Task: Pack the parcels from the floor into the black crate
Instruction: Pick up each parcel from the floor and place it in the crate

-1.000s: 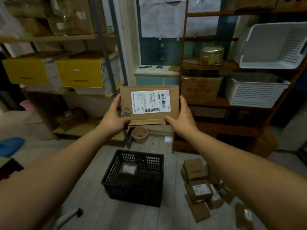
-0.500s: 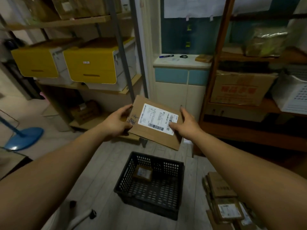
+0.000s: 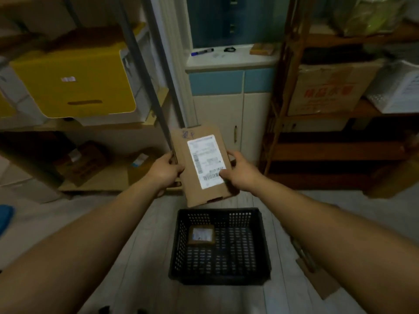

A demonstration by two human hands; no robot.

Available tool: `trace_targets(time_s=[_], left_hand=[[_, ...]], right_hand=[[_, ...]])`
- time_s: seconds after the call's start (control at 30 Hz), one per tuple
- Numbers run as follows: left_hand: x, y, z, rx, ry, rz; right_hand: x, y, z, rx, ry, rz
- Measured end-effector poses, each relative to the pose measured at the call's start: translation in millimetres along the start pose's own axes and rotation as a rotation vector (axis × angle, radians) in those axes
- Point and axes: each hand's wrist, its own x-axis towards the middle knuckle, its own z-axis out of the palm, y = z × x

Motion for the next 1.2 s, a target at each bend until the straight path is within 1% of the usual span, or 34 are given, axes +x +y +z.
trace_targets(time_s=[0.07,0.13,0.2,0.3,0.37,0.43,0.5,0.6,0.7,0.8,0.87,0.93,1.0,1.13,1.2], left_hand=[[20.6,-24.1,-12.7,0.043,-0.068,0.006],[38.0,-49.8,-20.8,0.063,-0.124,-0.039],[53.9,-79.8,-22.1,0.136,-0.138,-0.049],[74.3,-133.8,-7.4,0.252,-0.134,-0.016],[88.0,-176.8,8.9,0.367,-0.123,0.023],[102.9,-224.0,29.7,0.415,-0.127,0.031],[117.8,-277.4,53.3,0.449,-0.146,-0.003],[139.6,-363.4,86.7,0.576,-0.185,-0.06],[160.6,-445.1,113.2,0.582,-0.226,-0.037],[186.4,-517.5,131.8,0.682,-0.313,-0.078],[203.2,-557.4,141.4,0.791,-0.409,-0.154],[214.7,-588.0,151.2,0.864,-0.467,-0.211],[223.4,-610.4,160.4,0.917,-0.482,-0.205],[232.6,-633.9,168.3,1.01,-0.531,-0.218],[234.3,-641.7,168.2,1.007,-0.55,-0.208]], right_hand=[[1.8,2.6,34.1,0.006,0.021,-0.005],[6.2,13.0,66.3,0.034,0.026,0.044],[11.3,31.6,93.5,0.053,0.016,0.097],[22.6,73.1,127.8,0.0,-0.005,0.149],[33.4,109.8,150.5,-0.041,-0.036,0.19],[45.4,152.6,174.3,-0.074,-0.061,0.224],[56.6,199.7,201.8,-0.088,-0.077,0.247],[72.0,273.9,247.1,-0.131,-0.09,0.253],[90.2,347.3,294.2,-0.148,-0.136,0.249],[111.1,411.3,335.3,-0.126,-0.218,0.239],[124.9,446.8,360.7,-0.155,-0.319,0.252],[136.6,474.9,381.2,-0.234,-0.41,0.28],[145.3,495.4,397.4,-0.273,-0.479,0.287],[156.3,518.2,418.5,-0.313,-0.541,0.25],[158.6,523.5,426.1,-0.343,-0.575,0.247]])
